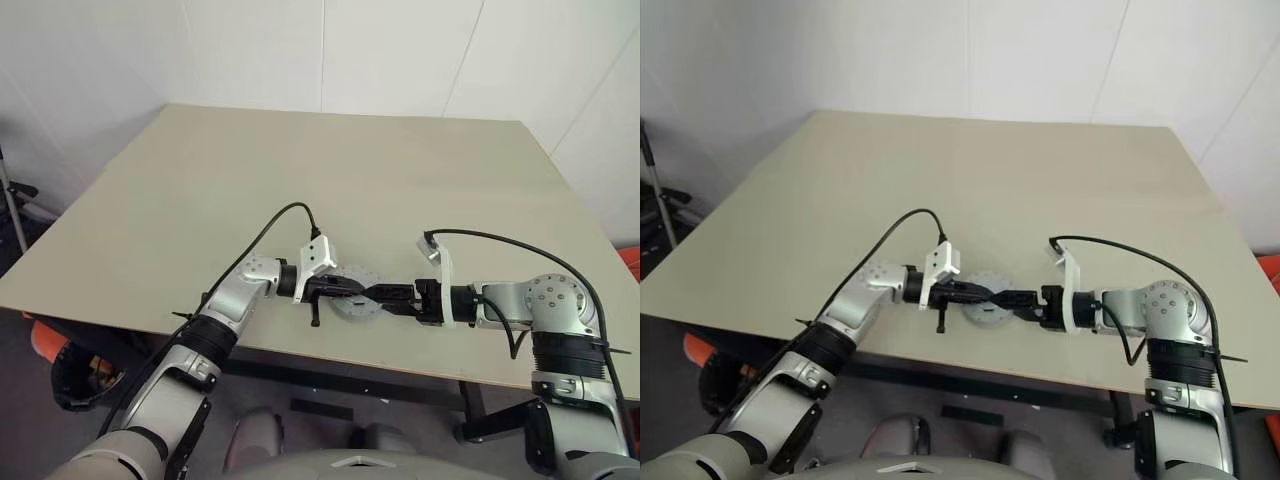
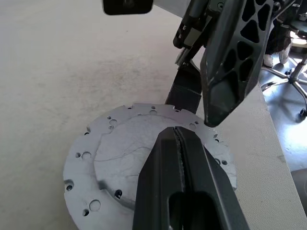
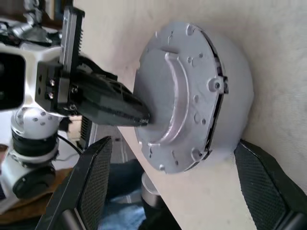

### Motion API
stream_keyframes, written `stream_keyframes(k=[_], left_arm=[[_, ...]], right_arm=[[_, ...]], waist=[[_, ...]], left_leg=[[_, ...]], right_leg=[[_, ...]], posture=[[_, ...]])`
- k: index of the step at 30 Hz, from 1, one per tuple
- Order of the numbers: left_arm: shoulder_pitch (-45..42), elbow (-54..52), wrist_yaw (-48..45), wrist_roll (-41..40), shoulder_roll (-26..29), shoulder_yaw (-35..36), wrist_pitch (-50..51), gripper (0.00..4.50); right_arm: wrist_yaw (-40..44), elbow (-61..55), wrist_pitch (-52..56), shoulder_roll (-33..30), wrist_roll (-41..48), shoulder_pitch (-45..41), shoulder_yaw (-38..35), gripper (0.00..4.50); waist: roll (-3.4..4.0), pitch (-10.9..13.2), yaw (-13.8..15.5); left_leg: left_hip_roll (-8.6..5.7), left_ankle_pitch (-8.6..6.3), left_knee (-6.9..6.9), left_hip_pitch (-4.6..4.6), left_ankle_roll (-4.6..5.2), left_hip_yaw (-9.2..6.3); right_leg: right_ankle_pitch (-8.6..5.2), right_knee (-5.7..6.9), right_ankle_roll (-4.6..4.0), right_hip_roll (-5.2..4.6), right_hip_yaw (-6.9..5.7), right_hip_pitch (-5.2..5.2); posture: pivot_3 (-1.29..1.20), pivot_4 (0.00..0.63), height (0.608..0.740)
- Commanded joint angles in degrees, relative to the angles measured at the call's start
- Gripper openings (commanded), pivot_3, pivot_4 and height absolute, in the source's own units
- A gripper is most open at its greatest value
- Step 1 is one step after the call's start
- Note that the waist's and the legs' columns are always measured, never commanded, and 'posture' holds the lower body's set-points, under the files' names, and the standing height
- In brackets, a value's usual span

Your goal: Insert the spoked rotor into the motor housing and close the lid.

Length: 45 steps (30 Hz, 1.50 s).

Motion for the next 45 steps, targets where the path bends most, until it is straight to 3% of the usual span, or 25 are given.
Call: stream_keyframes(k=[1,7,13,20,24,45], left_arm=[[0.4,0.4,0.1,0.7,0.3,-0.5,0.3,0.00],[0.6,0.0,0.1,0.6,0.6,-0.5,0.4,0.00],[0.6,-0.1,-0.1,0.5,0.6,-0.7,0.3,0.00],[0.6,-0.2,-0.3,0.5,0.5,-0.6,0.4,0.00],[0.7,-0.6,-0.2,0.4,0.6,-0.6,0.6,0.00],[0.6,-1.1,-0.3,0.0,0.9,-0.3,1.2,0.00]], right_arm=[[-4.4,0.3,0.2,4.7,-0.4,-0.9,-5.5,4.49],[-11.0,-1.8,0.2,11.4,1.4,1.1,-11.2,4.49],[-14.4,-3.0,0.2,12.5,5.7,2.6,-12.1,4.49],[-16.4,-2.3,0.2,11.3,9.3,1.8,-12.2,2.20],[-17.5,-2.2,0.2,11.0,11.3,1.8,-11.7,1.17],[-20.5,-1.8,-0.1,7.7,22.8,3.3,-8.1,1.13]], waist=[[0.00,0.0,-0.4],[-0.01,0.0,-0.6],[-0.01,0.0,-0.6],[0.01,0.0,-0.5],[0.07,0.0,-0.4],[0.10,-0.1,-0.2]], left_leg=[[0.00,0.04,0.00,0.02,-0.07,0.00],[0.06,0.14,-0.09,0.18,-0.22,0.01],[0.06,0.13,-0.15,0.23,-0.22,0.00],[0.03,0.22,-0.30,0.03,-0.36,0.01],[0.03,0.21,-0.45,0.04,-0.36,0.02],[0.00,0.20,-0.46,0.05,-0.34,0.01]], right_leg=[[-0.05,0.00,0.09,0.00,0.00,0.00],[-0.16,0.02,0.28,0.01,-0.01,-0.01],[-0.17,0.00,0.29,0.00,-0.02,-0.03],[-0.14,0.01,0.25,0.00,-0.04,-0.26],[-0.13,0.01,0.13,0.01,-0.07,-0.30],[-0.19,-0.02,0.17,-0.01,-0.09,-0.23]], posture=[[0.00,0.000,0.740],[0.00,0.000,0.740],[0.00,0.000,0.740],[0.00,0.000,0.740],[0.00,0.000,0.740],[0.00,0.000,0.740]])
